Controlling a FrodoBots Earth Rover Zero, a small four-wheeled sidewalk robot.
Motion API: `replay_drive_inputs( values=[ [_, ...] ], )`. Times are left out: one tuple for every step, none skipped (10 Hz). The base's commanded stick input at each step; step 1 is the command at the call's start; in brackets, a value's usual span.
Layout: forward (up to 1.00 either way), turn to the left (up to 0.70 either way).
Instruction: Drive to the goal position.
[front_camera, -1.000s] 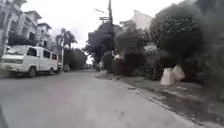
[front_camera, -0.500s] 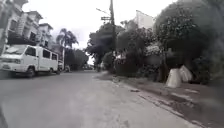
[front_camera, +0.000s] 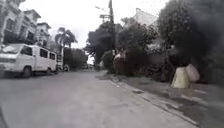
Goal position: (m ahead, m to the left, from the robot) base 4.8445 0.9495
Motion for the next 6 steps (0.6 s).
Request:
replay_drive_inputs(
  values=[
    [0.50,0.50],
    [0.50,0.07],
    [0.50,0.00],
    [0.50,0.00],
    [0.50,0.00],
    [0.50,0.00]
  ],
)
